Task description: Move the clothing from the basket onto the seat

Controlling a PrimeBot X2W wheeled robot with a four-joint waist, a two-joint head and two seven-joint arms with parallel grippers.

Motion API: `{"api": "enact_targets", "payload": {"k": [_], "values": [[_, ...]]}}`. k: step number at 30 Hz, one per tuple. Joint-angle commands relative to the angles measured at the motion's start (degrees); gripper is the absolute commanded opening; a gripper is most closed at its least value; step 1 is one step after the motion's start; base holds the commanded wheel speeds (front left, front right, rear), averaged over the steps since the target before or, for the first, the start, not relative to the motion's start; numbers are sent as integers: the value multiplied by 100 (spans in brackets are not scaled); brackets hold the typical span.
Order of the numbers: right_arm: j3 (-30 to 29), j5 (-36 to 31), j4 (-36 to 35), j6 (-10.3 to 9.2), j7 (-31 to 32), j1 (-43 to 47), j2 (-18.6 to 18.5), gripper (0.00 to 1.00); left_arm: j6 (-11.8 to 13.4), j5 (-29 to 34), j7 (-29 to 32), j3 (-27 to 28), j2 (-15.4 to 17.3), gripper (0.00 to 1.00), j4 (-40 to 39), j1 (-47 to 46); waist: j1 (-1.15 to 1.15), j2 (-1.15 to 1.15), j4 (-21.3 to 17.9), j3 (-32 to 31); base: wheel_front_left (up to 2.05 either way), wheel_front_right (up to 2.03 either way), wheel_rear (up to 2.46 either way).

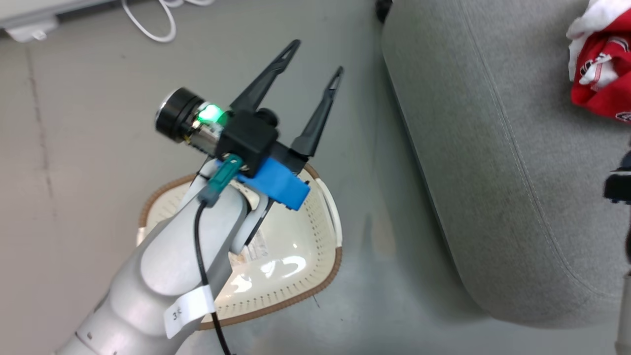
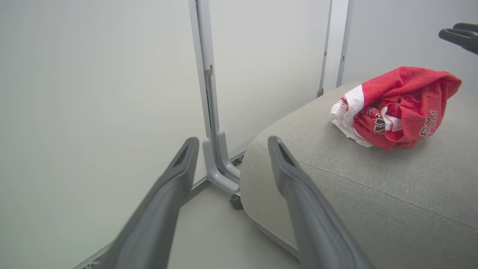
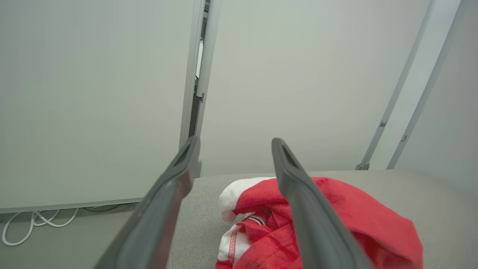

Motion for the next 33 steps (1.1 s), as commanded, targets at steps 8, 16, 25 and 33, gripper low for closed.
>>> {"api": "enact_targets", "payload": {"k": [8, 16, 25, 33], "values": [[865, 38, 76, 0, 1, 251, 67, 100, -30, 253, -25, 1081, -112, 100, -277, 962, 1, 0, 614, -898, 0, 0, 0], [1362, 151, 310, 1, 1, 483, 207, 100, -170, 448, -21, 2163, -357, 100, -434, 1848, 1, 0, 942, -1433, 0, 0, 0], [1426, 223, 499, 1, 2, 930, 394, 100, -343, 892, -22, 3023, -573, 100, -568, 2609, 1, 0, 1175, -1852, 0, 0, 0], [1489, 277, 617, 1, 1, 1403, 482, 100, -428, 1124, -22, 3557, -749, 100, -755, 3211, 1, 0, 1292, -2120, 0, 0, 0]]}}
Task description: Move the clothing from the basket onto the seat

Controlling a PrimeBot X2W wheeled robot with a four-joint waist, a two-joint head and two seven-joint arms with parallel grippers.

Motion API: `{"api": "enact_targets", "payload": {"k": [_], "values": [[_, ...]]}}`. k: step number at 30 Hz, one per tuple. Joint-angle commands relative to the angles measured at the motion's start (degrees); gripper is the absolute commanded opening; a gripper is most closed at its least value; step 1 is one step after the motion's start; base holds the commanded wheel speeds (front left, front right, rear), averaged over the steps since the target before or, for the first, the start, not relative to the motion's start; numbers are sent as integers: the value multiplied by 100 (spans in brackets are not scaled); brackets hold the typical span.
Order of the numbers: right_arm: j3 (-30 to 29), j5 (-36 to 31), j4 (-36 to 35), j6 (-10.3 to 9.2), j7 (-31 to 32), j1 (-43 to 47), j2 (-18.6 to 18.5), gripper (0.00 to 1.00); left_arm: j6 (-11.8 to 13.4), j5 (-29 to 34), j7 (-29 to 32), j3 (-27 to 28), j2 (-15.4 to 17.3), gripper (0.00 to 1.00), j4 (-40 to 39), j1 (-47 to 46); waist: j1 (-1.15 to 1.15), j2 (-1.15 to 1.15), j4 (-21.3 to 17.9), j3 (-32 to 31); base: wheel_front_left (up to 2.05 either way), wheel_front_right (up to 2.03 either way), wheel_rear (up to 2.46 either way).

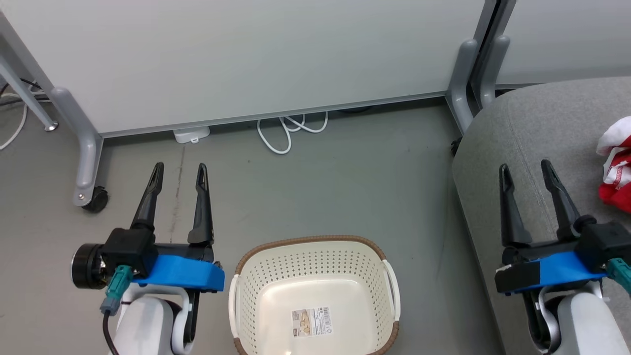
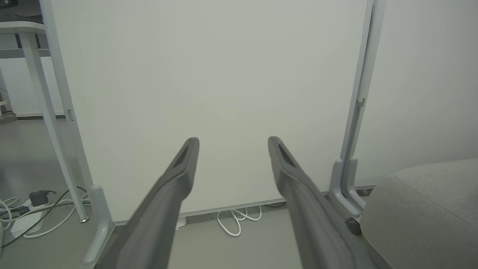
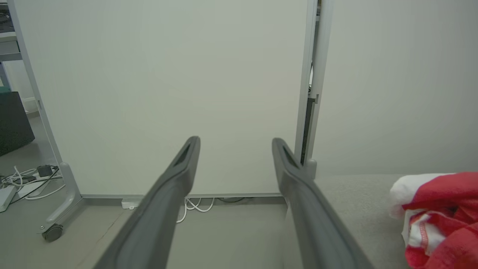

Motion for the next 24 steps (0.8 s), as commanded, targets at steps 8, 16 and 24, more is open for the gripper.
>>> {"api": "enact_targets", "payload": {"k": [8, 16, 24], "values": [[75, 73, 28, 1, 1, 442, 49, 100, -101, 156, -14, 308, -120, 100, -95, 444, 1, 0, 138, -187, 0, 0, 0], [92, 97, 52, 1, 1, 634, 57, 100, -118, 243, -14, 458, -149, 100, -62, 691, 1, 0, 203, -322, 0, 0, 0], [108, 214, 108, 1, 1, 740, 59, 100, -82, 170, -14, 483, -154, 100, -61, 811, 1, 0, 248, -431, 0, 0, 0]]}}
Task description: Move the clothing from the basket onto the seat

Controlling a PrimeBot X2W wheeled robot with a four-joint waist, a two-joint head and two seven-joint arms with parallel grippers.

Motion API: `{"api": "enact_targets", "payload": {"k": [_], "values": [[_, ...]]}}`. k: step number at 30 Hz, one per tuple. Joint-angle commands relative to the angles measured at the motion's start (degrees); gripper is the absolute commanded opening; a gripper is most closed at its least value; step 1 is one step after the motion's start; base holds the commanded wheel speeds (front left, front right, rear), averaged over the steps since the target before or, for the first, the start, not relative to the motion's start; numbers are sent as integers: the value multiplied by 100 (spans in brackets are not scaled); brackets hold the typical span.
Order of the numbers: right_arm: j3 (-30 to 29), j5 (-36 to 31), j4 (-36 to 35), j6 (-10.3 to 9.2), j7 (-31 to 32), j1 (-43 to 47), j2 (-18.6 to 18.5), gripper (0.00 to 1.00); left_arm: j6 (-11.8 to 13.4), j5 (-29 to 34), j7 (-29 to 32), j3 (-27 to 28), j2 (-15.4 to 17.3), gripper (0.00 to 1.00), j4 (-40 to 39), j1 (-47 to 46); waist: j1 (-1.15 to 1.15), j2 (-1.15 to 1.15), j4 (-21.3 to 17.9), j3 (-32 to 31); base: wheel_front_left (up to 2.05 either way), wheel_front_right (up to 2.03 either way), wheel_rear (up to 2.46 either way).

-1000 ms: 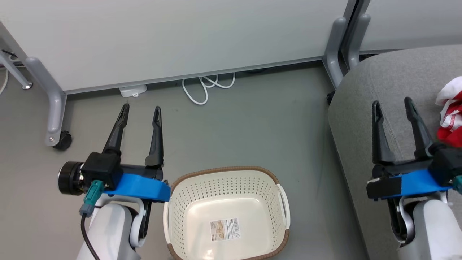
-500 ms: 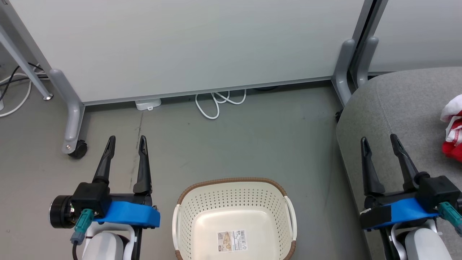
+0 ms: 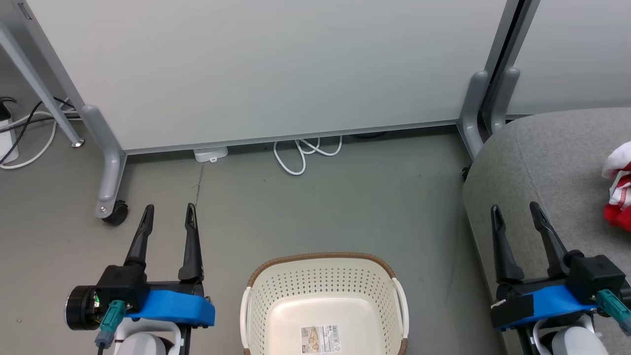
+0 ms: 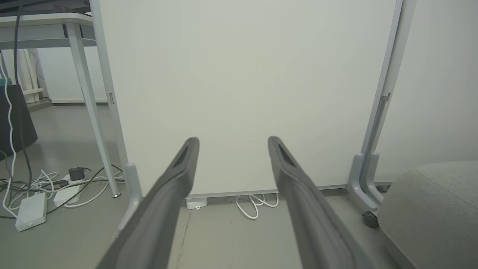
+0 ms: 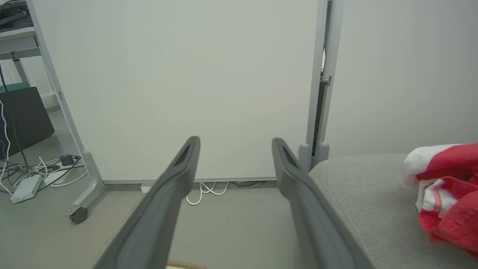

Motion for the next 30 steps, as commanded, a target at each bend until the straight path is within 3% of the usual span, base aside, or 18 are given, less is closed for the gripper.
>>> {"api": "enact_targets", "payload": {"k": [1, 14, 15, 19, 30], "values": [[8, 39, 15, 1, 1, 90, 11, 100, 18, -22, -14, 27, -8, 100, 7, 68, 0, 0, 9, -21, 0, 0, 0], [-18, 107, 31, 1, 1, 143, 10, 100, 30, -2, -14, -12, -10, 100, 7, 107, 0, 0, 23, -96, 0, 0, 0], [-14, 90, 27, 0, 0, 48, 2, 0, 43, 1, 1, -15, -2, 0, 3, 74, 0, 0, 23, -97, 0, 0, 0], [-23, 129, 238, 0, 20, 102, 18, 0, 41, -39, 52, -8, -6, 0, 202, 206, 0, 0, 22, -100, 0, 0, 0], [-79, 1410, 256, 0, 360, 76, 15, 0, -10, -1305, 384, 142, -6, 0, 201, 158, 0, 0, -8, -109, 0, 0, 0]]}}
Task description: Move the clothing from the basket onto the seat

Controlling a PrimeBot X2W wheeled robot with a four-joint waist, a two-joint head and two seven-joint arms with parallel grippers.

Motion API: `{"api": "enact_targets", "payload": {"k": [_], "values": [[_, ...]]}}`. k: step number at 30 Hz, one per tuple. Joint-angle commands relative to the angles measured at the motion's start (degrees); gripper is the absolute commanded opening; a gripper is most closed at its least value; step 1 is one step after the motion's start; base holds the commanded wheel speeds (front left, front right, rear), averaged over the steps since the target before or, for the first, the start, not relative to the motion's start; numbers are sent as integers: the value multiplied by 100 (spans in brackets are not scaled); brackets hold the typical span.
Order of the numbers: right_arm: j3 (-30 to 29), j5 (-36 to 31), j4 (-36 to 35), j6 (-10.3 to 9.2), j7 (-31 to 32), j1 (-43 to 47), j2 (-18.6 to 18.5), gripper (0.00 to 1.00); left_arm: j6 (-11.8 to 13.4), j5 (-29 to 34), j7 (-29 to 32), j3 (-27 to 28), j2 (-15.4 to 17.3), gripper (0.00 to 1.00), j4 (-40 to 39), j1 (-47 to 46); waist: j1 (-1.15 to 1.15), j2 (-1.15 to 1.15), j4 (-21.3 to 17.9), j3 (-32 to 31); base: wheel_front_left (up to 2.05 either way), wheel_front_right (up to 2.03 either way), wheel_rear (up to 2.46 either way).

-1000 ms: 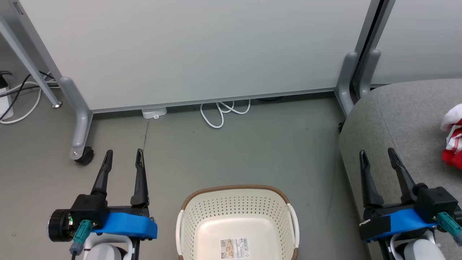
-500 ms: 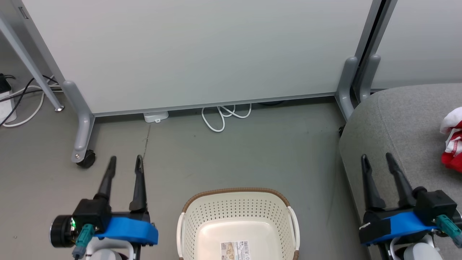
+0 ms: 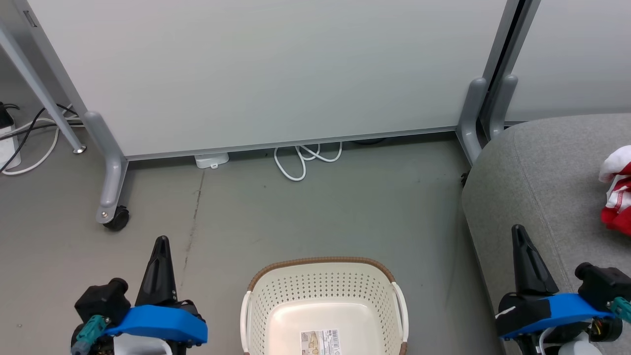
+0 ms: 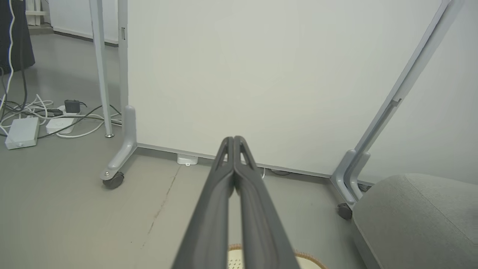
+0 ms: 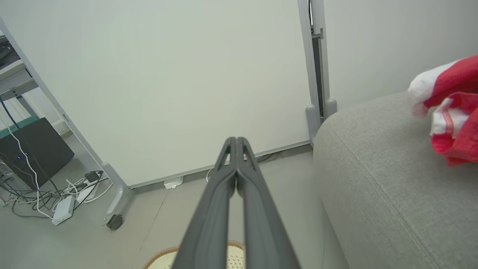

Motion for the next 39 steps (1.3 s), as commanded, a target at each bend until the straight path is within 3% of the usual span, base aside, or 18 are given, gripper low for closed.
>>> {"api": "enact_targets", "payload": {"k": [1, 39], "values": [[-18, 241, -103, 0, 47, -70, -17, 0, -13, -219, 38, 36, 4, 0, -111, -148, 0, -1, -3, 0, 0, 0, 0], [-101, 3568, -112, 0, 869, -89, -25, 0, -152, -3514, 841, 371, 5, 0, -183, -217, 0, -1, -106, -31, 0, 0, 0]]}}
